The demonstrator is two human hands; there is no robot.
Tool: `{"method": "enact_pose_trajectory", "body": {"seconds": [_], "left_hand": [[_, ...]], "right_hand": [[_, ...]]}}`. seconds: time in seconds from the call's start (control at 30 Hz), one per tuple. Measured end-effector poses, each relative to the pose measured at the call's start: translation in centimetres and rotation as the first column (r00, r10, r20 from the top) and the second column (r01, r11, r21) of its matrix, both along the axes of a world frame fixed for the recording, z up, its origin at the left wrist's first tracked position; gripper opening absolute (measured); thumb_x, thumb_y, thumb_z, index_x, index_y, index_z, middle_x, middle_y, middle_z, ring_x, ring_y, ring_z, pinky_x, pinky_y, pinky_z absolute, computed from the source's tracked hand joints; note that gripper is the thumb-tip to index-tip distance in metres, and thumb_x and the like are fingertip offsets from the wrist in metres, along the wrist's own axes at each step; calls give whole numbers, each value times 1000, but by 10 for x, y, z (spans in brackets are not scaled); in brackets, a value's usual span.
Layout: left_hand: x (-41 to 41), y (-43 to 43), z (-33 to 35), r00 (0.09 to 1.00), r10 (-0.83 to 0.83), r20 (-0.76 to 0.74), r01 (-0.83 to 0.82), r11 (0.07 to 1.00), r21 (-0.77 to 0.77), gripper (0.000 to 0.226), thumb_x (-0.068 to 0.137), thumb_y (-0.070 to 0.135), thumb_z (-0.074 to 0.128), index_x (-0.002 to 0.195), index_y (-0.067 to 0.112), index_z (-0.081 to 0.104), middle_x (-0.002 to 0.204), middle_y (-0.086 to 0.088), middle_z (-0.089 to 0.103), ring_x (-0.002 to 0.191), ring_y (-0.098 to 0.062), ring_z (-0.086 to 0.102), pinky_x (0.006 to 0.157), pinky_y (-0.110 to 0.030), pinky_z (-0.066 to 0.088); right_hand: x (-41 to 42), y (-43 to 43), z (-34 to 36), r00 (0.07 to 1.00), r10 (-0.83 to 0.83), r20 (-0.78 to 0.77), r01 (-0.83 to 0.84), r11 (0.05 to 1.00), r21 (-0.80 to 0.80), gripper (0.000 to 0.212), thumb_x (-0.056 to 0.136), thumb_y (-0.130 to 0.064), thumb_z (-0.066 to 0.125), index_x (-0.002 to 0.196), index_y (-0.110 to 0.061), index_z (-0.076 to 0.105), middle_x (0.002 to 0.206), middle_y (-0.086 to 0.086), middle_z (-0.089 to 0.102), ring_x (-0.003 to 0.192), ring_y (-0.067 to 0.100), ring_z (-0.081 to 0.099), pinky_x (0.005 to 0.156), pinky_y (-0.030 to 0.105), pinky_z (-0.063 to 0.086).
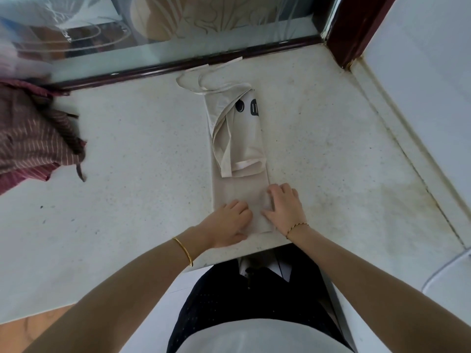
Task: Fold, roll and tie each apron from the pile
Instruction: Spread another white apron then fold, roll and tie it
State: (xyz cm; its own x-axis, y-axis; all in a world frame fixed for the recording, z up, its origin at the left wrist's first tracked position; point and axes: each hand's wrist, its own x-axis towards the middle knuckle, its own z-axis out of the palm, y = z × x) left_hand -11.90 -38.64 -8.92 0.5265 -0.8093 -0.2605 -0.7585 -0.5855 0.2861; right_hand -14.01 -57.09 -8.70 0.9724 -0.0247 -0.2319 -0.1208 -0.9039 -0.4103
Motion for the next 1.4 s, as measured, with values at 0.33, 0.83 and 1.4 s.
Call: {"method": "enact_pose_trajectory", "body": {"seconds": [0.33,0.83,1.4], "left_hand": [[-5,6,-7,997,55,47,-54,998,-18,40,86,43,61,106,10,50,117,-8,47,103,-25,44,89,-35,40],[6,4,-3,973,-177,146,185,982,-46,23,60,14,74,75,9,57,77,-8,56,59,-23,54,44,-28,47],[14,25,20,924,291,-250,-289,956,45,40,78,41,67,102,22,42,97,8,44,89,-13,44,70,-21,33]], "right_hand": [[1,-3,-4,1000,-23,-5,23,1000,19,18,90,-16,55,104,-13,43,80,0,50,74,19,48,61,27,35],[-3,-21,-7,886,427,178,-419,904,-82,40,86,-37,38,83,-11,68,91,5,62,87,27,58,68,40,53],[16,-23,13,985,165,-45,-163,986,48,14,92,-19,52,79,-14,50,72,0,51,71,18,49,59,29,32]]}}
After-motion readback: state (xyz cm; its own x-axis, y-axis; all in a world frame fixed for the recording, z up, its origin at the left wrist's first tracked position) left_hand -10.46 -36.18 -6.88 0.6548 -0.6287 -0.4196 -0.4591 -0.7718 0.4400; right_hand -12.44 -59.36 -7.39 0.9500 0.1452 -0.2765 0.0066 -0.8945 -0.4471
